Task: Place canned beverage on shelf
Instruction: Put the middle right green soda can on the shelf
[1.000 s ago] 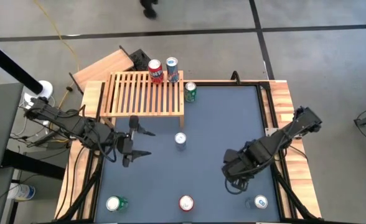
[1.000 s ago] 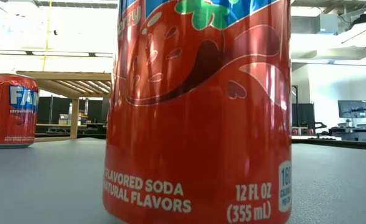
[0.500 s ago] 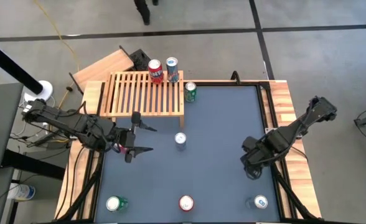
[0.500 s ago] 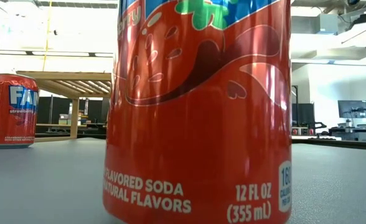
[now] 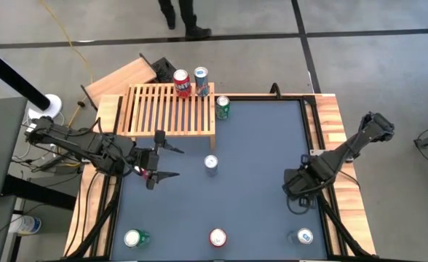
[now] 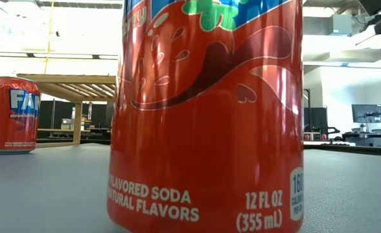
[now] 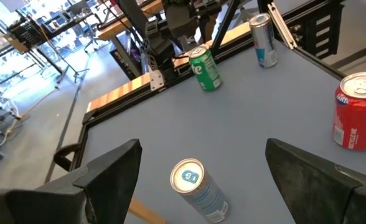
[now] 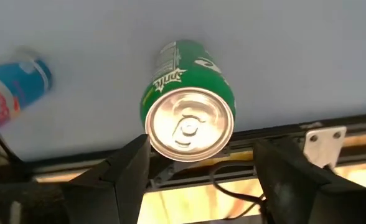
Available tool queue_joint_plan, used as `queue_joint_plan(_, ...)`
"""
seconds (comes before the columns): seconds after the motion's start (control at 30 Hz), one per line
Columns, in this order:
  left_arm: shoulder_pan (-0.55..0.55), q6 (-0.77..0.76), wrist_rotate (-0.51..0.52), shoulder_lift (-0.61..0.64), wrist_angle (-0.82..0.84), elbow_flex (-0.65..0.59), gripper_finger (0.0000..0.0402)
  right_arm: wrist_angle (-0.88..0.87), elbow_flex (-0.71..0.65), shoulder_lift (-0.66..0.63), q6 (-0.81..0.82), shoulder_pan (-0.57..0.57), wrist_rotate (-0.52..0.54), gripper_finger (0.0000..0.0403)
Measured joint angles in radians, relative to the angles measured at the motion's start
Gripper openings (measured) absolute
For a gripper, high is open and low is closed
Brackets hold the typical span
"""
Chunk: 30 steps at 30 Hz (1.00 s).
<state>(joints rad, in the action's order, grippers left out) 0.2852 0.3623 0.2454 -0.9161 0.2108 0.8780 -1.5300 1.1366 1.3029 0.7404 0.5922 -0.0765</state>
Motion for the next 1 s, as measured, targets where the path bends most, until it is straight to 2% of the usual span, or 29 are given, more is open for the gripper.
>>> queue_joint_plan(0.3,0.000,-0.017,-0.002,0.000,0.014,0.000,0.0332,0.015,0.000,0.001,-0.133,0.001,0.023,0.0277)
queue_joint_plan(0.53,0.000,-0.018,-0.002,0.000,0.039,0.000,0.0332,0.024,0.000,0.057,-0.249,0.008,0.023,0.0277)
queue_joint_plan(1.0,0.000,-0.032,-0.024,0.000,0.047,0.000,0.0332,0.032,-0.016,0.160,-0.331,0.010,-0.007,0.0277)
